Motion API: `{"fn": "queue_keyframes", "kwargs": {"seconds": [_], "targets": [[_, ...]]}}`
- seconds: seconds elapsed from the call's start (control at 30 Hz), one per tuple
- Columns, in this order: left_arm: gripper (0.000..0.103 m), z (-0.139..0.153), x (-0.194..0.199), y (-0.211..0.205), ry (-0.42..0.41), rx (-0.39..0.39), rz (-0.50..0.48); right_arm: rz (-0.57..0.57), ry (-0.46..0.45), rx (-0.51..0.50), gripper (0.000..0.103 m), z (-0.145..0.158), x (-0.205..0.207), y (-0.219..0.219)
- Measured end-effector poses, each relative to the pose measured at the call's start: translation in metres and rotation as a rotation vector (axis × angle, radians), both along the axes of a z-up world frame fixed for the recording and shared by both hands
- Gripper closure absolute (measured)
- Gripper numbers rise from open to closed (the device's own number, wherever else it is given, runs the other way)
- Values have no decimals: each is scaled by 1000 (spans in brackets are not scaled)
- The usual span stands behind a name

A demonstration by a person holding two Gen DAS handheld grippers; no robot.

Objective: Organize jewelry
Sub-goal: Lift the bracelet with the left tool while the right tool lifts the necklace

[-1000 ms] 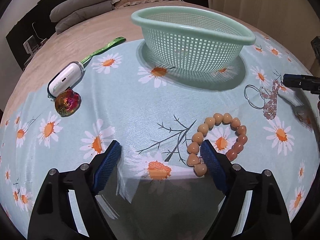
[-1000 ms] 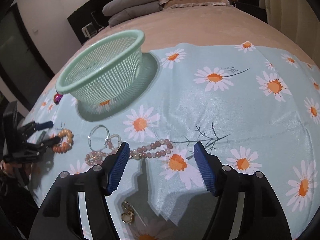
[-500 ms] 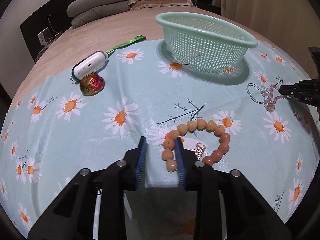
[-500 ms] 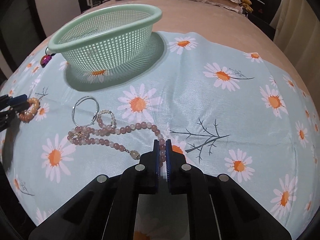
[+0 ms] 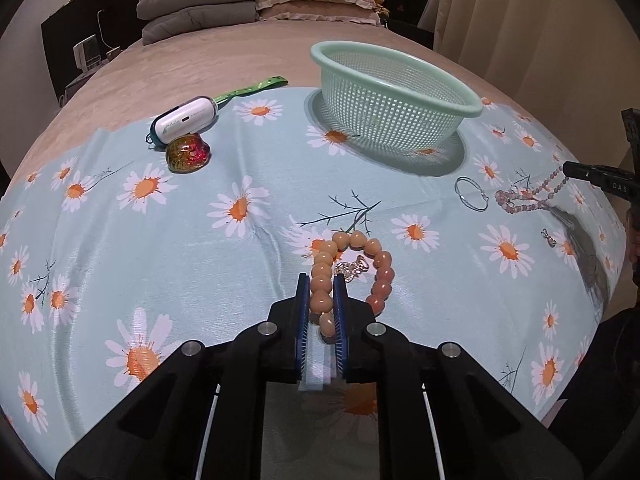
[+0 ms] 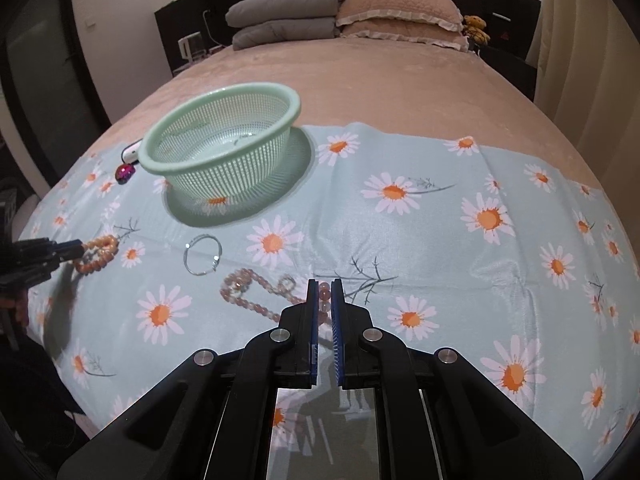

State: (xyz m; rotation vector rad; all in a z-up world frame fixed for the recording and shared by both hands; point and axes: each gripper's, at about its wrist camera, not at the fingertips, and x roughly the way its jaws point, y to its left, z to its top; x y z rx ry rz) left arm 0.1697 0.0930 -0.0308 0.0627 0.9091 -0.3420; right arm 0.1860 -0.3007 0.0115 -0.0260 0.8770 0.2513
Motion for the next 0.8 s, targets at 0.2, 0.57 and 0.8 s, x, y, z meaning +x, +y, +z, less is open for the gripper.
{"fn": "queue_keyframes", "kwargs": {"seconds": [0.2, 0.57, 0.8], "targets": [[91, 22, -6, -12, -30, -50, -37, 48, -65, 52, 97, 38, -5, 7], [91, 73, -20, -37, -117, -104, -130, 120, -185, 123, 97, 92, -15, 24], [91, 99, -16, -54, -151, -117, -165, 171, -278, 179, 97, 130, -22, 38]]}}
